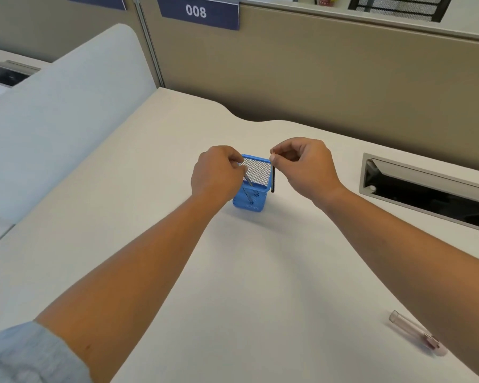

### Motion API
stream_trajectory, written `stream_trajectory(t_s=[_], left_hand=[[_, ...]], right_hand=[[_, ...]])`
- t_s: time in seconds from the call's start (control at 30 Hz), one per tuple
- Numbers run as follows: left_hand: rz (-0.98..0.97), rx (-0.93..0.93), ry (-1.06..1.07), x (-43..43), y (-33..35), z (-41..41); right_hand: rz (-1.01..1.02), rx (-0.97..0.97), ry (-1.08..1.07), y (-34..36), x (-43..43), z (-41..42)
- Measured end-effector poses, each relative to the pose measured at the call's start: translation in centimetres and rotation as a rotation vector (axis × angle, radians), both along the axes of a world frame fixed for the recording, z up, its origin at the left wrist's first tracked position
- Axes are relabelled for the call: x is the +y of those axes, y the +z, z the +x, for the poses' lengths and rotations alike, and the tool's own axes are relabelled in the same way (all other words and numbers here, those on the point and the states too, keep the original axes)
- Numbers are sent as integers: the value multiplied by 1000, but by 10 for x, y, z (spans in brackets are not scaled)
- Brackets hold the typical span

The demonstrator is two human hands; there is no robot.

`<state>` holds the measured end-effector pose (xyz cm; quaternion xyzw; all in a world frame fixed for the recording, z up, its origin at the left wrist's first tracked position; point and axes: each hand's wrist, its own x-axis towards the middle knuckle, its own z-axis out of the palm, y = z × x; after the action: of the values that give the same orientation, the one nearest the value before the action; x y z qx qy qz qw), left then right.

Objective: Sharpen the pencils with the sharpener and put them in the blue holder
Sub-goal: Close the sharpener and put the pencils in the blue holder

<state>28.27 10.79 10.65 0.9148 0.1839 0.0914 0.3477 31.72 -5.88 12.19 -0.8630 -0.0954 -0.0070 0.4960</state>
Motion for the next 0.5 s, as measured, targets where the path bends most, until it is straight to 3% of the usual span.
stream_trajectory(t_s=[0.13,0.33,0.5], left_hand=[[-57,-48,51,8,-11,-9],[-142,-73,74,14,-28,-18],[-181,-79,79,13,-35,-22]], right_hand=[[-30,18,16,0,8,7],[86,28,-12,8,17,18],[-104,4,63,-1,29,19]])
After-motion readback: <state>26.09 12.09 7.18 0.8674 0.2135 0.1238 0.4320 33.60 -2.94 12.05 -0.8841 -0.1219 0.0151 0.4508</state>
